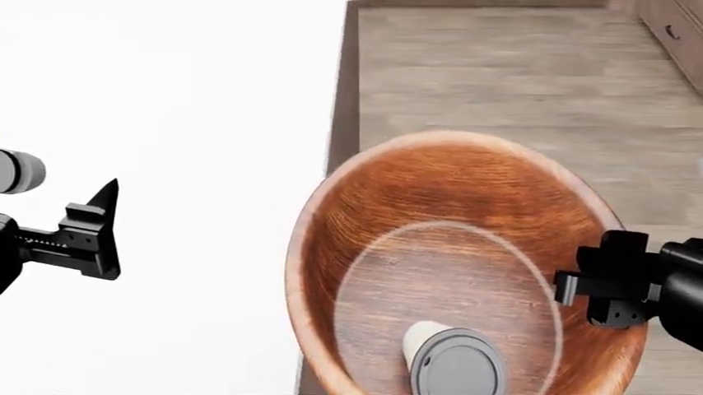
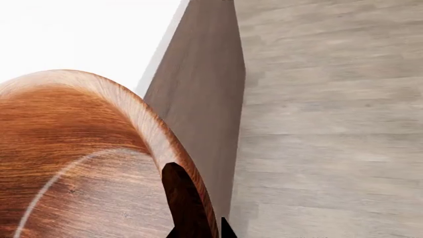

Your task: Place the cup inside the bowl on the dining table and move the bowl to any counter.

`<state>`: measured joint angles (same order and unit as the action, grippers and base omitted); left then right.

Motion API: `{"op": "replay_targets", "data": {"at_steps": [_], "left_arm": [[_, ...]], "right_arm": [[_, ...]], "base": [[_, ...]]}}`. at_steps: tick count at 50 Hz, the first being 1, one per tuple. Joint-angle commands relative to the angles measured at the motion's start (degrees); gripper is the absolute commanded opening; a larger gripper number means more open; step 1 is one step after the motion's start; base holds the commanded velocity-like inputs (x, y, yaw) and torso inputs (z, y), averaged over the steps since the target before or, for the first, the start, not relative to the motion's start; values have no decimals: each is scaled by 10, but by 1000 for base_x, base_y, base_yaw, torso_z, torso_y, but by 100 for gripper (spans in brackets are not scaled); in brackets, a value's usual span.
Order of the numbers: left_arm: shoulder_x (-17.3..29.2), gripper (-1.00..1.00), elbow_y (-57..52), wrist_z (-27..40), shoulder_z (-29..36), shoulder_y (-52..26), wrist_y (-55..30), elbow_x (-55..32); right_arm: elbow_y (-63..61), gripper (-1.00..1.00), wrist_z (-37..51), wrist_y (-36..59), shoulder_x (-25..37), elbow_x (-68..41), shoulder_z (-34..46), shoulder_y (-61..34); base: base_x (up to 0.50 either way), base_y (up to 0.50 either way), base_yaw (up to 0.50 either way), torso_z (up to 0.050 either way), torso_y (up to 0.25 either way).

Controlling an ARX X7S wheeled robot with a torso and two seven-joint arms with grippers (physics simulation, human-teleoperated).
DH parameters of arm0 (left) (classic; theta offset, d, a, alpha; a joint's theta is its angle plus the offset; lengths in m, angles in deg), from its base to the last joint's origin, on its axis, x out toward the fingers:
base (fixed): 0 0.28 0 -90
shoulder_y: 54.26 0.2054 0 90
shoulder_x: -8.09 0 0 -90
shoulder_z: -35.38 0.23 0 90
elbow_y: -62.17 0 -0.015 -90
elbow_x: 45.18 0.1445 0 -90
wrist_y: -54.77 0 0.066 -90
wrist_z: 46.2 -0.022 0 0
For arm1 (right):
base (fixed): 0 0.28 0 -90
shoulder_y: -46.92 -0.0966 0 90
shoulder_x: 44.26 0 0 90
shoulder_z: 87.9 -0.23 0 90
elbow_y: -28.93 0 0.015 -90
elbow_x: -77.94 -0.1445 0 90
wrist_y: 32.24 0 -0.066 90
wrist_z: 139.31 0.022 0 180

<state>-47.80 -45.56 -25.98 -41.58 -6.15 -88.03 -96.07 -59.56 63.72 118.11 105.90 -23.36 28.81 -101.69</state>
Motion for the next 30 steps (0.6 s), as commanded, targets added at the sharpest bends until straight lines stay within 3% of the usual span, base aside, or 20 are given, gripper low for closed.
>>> {"op": "replay_targets", "data": {"at_steps": [1,30], "left_arm": [[-4,100,1,3,5,-3,0,1],[-9,100,9,4,13,-9,2,4]], "right_arm": [[-2,-100,-5,-5,1,-7,-10,-5],[-5,-100,-16,-20,4,-1,-12,12]], "base": [[0,-500,0,0,0],[0,-500,0,0,1]]}}
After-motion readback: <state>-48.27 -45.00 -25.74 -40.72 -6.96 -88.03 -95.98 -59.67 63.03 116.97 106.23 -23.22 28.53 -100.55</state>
